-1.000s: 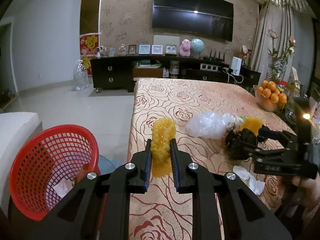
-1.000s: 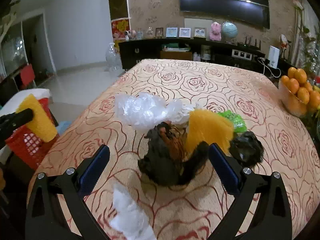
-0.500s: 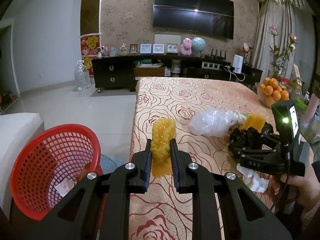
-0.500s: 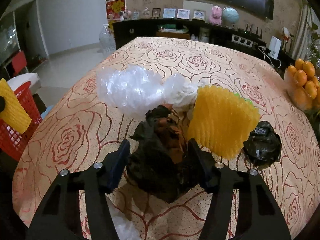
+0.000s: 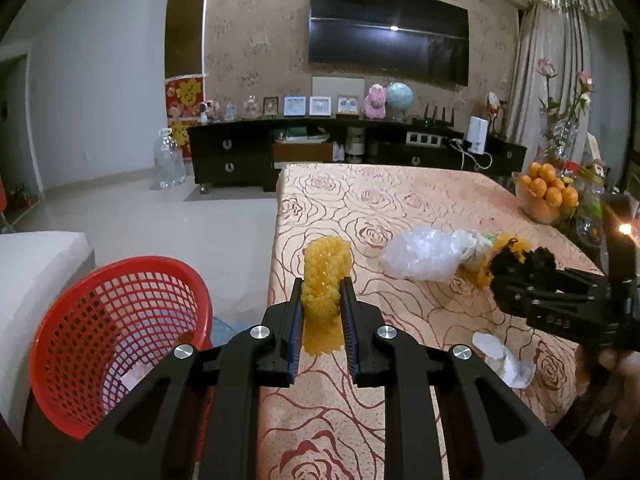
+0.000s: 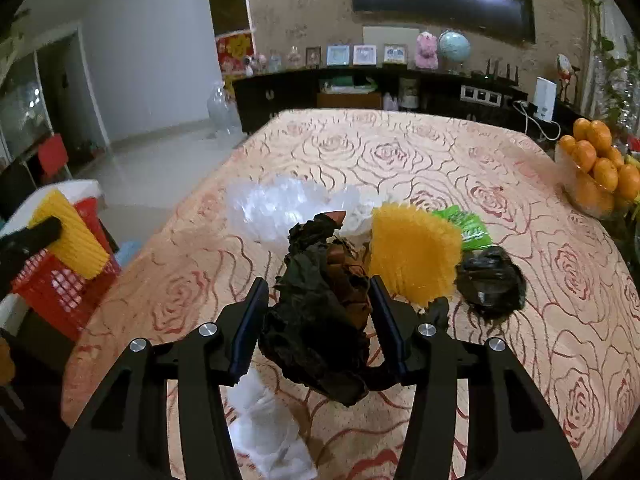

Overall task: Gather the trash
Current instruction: 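Grasp the dark brown cloth with the right gripper while the left gripper holds the yellow net, then carry both items to the red wastebasket and open the left gripper to drop the net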

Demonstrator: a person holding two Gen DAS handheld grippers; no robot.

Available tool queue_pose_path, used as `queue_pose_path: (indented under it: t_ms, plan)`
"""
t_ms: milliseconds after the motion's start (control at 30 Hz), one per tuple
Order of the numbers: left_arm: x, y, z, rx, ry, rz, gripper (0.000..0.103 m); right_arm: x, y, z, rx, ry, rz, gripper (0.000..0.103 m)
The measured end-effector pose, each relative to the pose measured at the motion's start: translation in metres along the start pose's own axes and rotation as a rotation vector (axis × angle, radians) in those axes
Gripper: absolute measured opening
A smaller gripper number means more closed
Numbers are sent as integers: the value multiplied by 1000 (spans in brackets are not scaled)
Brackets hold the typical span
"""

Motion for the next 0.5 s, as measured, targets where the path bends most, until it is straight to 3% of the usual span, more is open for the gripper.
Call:
queue_pose_path:
  t_ms: [500]
  plan:
    - [-16,-28,-2,25,-6,67,17,-8,-39,1,53,65,31,50]
Point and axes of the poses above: each gripper's, at about its wrist camera, not at the fingertips, and y roughly the way its jaws point, x to its right, z to its top, the point moved 7 cm from there along y, roughly the way its jaws point, and after that the axes turned 7 degrees about x, right-handed, at the moved point
